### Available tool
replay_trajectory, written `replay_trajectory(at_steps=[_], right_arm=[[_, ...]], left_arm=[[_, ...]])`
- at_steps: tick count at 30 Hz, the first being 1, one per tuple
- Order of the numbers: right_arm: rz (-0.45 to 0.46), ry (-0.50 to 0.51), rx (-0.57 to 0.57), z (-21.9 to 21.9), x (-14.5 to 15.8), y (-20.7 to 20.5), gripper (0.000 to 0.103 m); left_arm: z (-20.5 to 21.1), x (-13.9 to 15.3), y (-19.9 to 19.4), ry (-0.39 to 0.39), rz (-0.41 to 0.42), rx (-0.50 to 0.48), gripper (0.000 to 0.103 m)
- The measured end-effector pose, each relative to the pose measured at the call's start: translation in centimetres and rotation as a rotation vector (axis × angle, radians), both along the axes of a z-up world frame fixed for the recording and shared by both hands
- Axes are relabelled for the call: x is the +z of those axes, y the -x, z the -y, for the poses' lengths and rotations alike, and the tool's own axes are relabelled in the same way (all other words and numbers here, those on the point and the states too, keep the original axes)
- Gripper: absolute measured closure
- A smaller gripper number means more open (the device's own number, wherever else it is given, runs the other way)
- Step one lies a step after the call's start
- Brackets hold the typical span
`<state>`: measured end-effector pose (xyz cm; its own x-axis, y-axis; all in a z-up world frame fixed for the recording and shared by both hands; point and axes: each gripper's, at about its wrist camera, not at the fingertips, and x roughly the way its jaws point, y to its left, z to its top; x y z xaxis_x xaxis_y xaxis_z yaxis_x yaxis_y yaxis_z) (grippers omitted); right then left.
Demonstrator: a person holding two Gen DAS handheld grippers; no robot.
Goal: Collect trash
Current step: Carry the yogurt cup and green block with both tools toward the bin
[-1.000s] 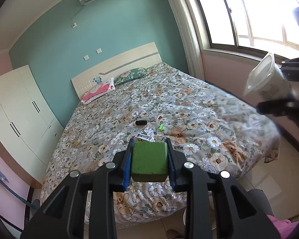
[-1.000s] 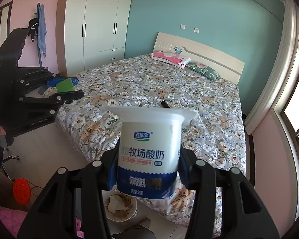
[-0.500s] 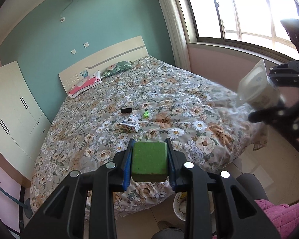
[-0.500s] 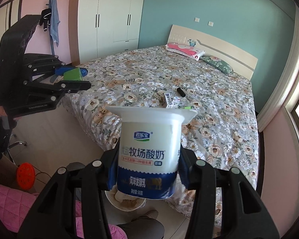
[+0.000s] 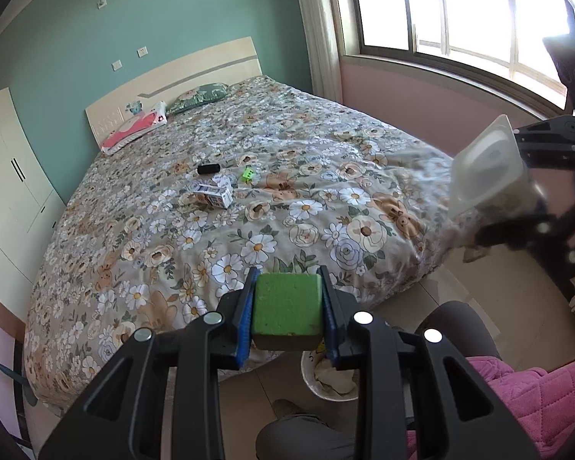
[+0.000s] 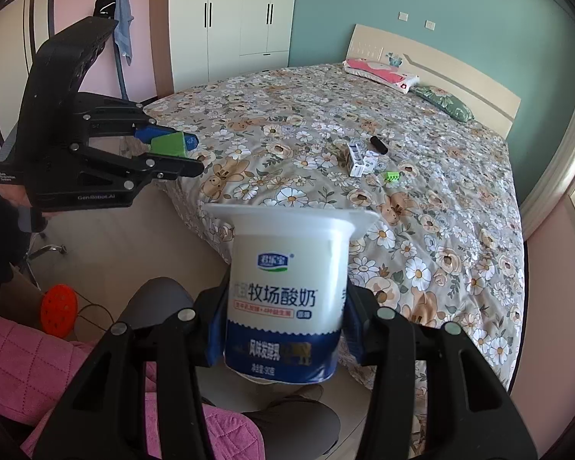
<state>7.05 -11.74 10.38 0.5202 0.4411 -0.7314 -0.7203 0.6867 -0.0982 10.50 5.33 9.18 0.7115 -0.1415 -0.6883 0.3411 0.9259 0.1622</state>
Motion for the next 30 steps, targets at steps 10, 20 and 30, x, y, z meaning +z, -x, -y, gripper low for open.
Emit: replay_trajectory(at_steps=[10,20,30], right_arm=[[-0.124,-0.001,-0.016,0.2,-6.5,-1.5,0.053],[-0.32,-0.012,-0.066,0.3,-14.9,-4.2,0.053],[-0.461,0.007,-0.113,0.1,-23.3,-6.5,0.053]], left_arm=[[0.6,-5.6,-0.1,0.052,-0.098,-0.022,0.071],[1.4,-12.5,-1.5,0.053,-0.202,-0.019,0.071],[1.7,-20.8,-3.5,0.046,-0.345,0.007,0.071]])
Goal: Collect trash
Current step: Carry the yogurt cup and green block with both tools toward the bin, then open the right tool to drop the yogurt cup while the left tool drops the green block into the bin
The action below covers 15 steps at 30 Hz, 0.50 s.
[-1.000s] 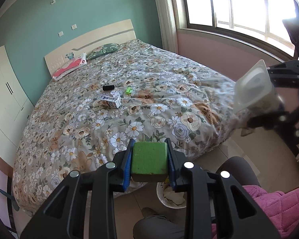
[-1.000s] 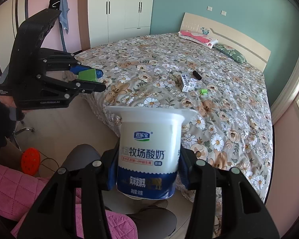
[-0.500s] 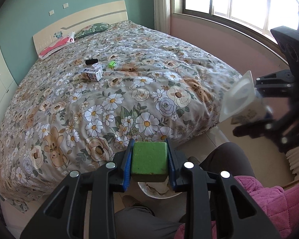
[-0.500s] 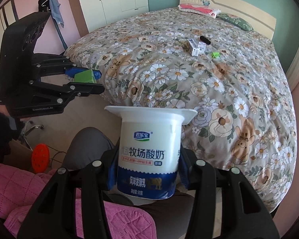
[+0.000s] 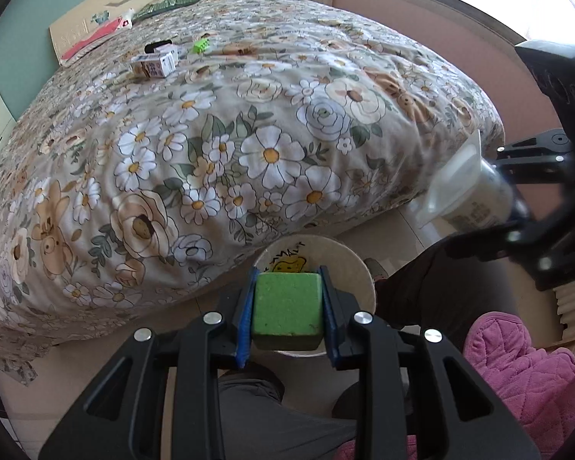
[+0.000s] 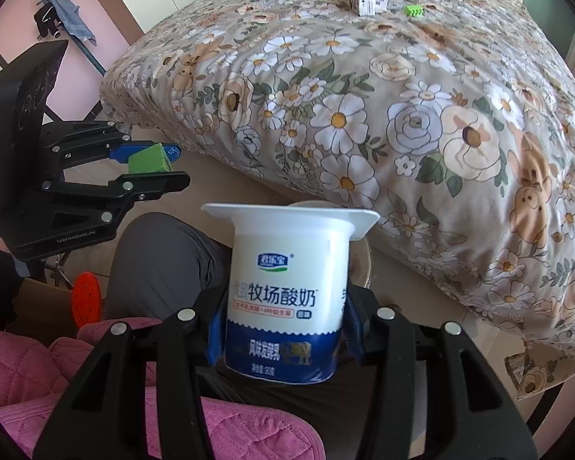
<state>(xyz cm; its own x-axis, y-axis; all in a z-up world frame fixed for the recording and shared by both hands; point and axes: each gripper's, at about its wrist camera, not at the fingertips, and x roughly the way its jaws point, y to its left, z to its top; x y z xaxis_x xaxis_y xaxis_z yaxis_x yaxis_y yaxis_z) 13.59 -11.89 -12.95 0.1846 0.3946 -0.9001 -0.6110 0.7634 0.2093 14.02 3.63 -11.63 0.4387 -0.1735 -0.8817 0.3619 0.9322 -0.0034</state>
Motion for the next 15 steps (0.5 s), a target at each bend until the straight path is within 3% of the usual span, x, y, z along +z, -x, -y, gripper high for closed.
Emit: replay_trajectory(at_steps=[15], right_arm=[[-0.197,0.049,-0.033,-1.7,-12.6,-2.7,0.053]], left_arm=[[0.1,-11.9,-3.1,0.003,-0.204,0.046,0.071]])
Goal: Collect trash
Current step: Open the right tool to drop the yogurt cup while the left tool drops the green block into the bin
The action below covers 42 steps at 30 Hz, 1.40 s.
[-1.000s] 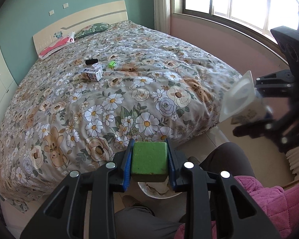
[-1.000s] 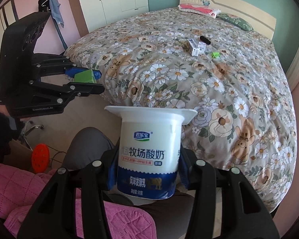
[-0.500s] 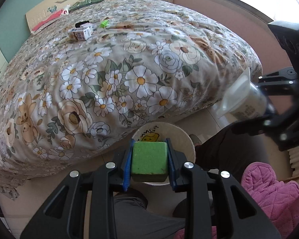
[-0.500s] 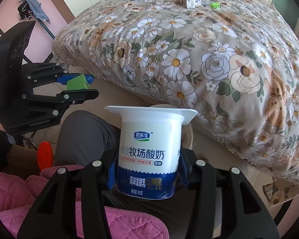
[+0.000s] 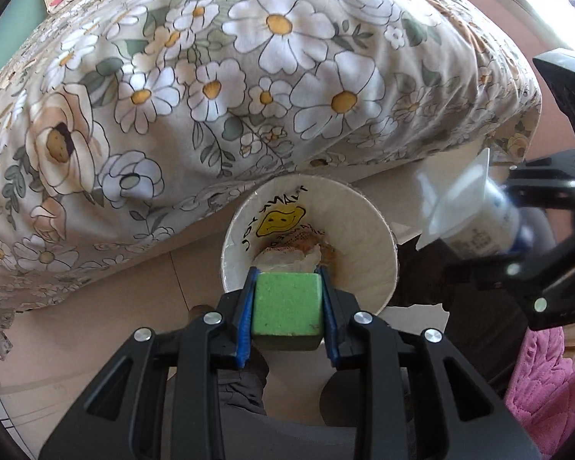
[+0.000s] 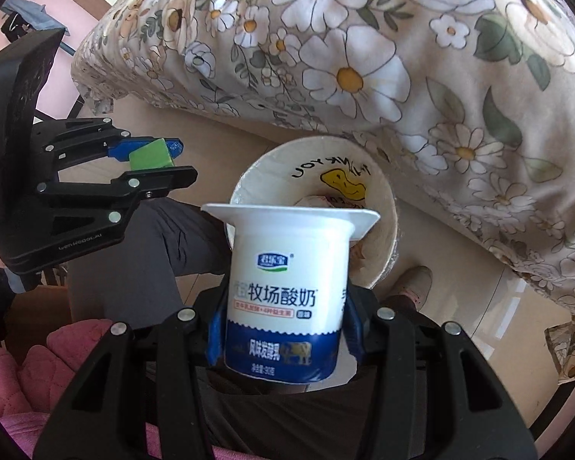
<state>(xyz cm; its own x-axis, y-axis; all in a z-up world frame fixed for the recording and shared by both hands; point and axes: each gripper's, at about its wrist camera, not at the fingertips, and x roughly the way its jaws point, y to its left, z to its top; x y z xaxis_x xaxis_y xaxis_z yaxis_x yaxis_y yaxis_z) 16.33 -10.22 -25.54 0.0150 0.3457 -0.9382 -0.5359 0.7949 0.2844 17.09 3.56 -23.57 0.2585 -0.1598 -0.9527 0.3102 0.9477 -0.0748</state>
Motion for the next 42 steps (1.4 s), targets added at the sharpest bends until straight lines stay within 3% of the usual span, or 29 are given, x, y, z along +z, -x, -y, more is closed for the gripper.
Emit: replay_trajectory(at_steps=[13,22,30,42], right_arm=[[-0.13,0.066,0.001,-2.5,-9.4,-1.5,0.053],[-0.209,0.099,-0.029,-2.7,-14.3,-2.5,0.053],[-0.234,0.158,-0.017,-3.2,-18.2,-3.1,0.053],[-0.215,0.223,0.019,-4.1,-21.8,-4.0,0.053]], left_arm=[[0.1,-8.9,-2.8,0.0,-0.14,0.068,0.071],[0.4,-13.6,-3.9,-0.005,-0.214,0.129,0.071],[0.4,-17.0,-4.8,0.009,-0.262,0.192,0.071],[0.5,-20.4,-6.0,-0.011,-0.283,0.201,0.071]])
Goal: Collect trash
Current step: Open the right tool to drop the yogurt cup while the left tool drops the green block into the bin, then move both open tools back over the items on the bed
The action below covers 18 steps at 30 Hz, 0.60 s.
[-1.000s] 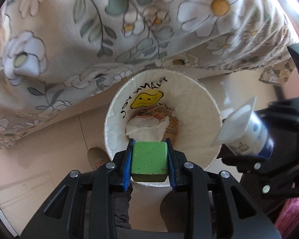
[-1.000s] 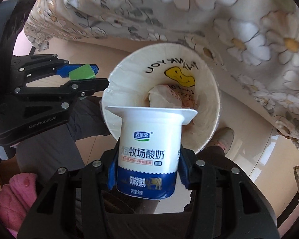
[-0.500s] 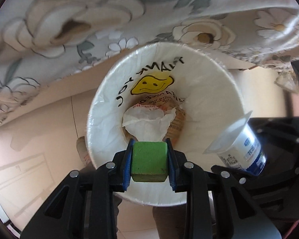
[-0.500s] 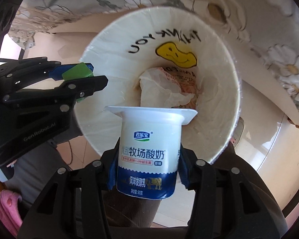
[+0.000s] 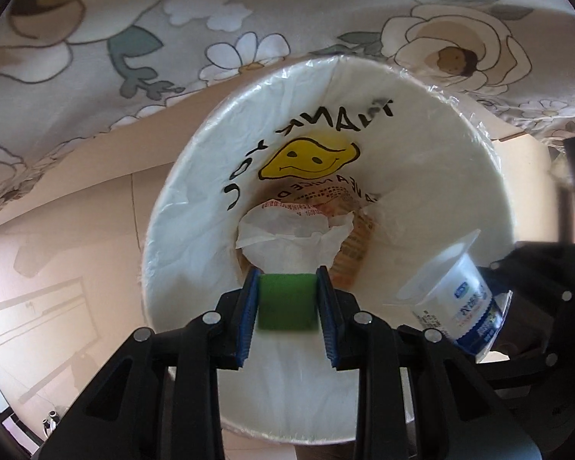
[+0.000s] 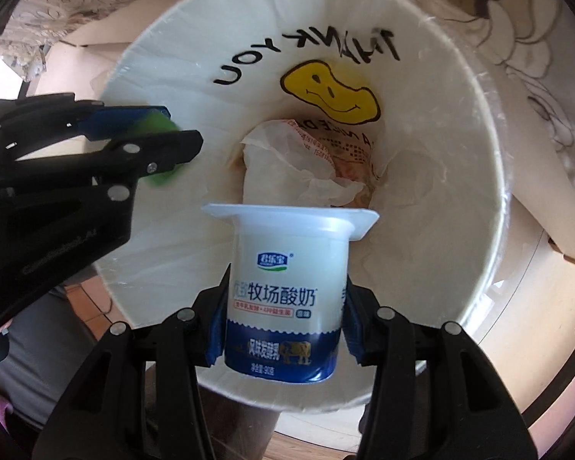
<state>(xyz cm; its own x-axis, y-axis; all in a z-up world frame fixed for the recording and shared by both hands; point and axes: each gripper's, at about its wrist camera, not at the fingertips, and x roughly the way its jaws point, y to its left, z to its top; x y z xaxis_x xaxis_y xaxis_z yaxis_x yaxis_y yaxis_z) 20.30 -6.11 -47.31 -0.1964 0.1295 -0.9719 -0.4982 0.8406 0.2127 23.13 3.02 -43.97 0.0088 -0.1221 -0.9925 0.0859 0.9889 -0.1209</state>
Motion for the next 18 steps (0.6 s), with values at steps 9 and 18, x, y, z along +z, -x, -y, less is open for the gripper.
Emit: replay_trajectory(at_steps=[9,18], right_arm=[[0.067,0.053,0.082,-1.2,-0.6,0.2,0.036],[0.045,0.038,0.059,-1.1,-1.3,-0.1,0.036]], left_arm=[[-0.3,-0.6,-0.4,0.002,-0.012,0.037,0.042],[0.1,-1.0,-0.3,0.001,-0.024,0.022,0.042]])
